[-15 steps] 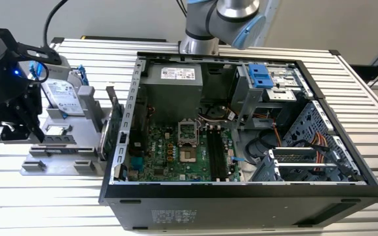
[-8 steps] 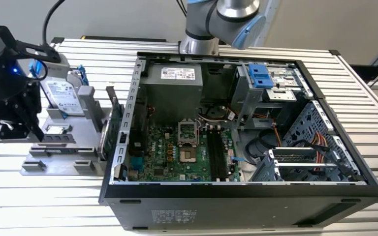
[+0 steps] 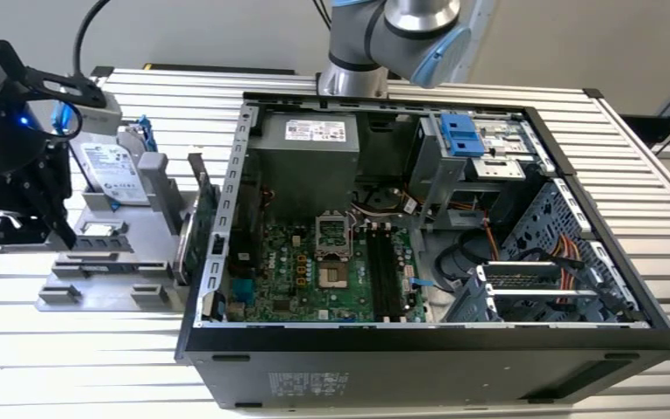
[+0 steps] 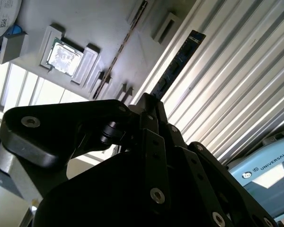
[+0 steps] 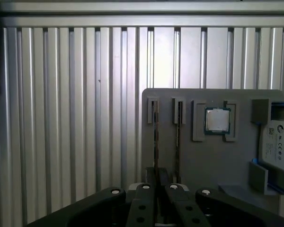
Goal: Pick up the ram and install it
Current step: 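Pick up the ram and move it above insertion slot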
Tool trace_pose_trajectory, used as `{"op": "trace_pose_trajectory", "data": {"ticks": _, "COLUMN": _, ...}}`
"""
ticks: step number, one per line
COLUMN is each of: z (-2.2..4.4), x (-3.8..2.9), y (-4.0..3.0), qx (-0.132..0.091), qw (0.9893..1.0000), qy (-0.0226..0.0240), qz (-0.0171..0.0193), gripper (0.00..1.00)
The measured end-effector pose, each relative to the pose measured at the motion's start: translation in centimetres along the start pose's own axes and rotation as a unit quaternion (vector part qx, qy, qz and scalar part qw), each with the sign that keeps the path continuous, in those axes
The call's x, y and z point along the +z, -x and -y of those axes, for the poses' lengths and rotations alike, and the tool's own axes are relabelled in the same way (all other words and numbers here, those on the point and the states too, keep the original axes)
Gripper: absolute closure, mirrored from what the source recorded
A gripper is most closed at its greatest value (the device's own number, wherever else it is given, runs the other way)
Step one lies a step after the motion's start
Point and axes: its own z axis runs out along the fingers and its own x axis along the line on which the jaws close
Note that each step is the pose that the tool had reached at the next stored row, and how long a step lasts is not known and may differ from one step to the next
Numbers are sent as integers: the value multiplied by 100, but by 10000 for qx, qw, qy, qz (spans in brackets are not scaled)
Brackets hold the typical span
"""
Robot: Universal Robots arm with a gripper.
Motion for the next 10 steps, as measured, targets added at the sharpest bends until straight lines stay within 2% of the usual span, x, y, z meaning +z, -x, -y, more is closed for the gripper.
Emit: {"op": "trace_pose_trajectory", "data": {"ticks": 10, "z": 0, "x": -47, "y": -1, "qx": 0, "qw": 10000, "qy": 0, "qz": 0, "gripper": 100}}
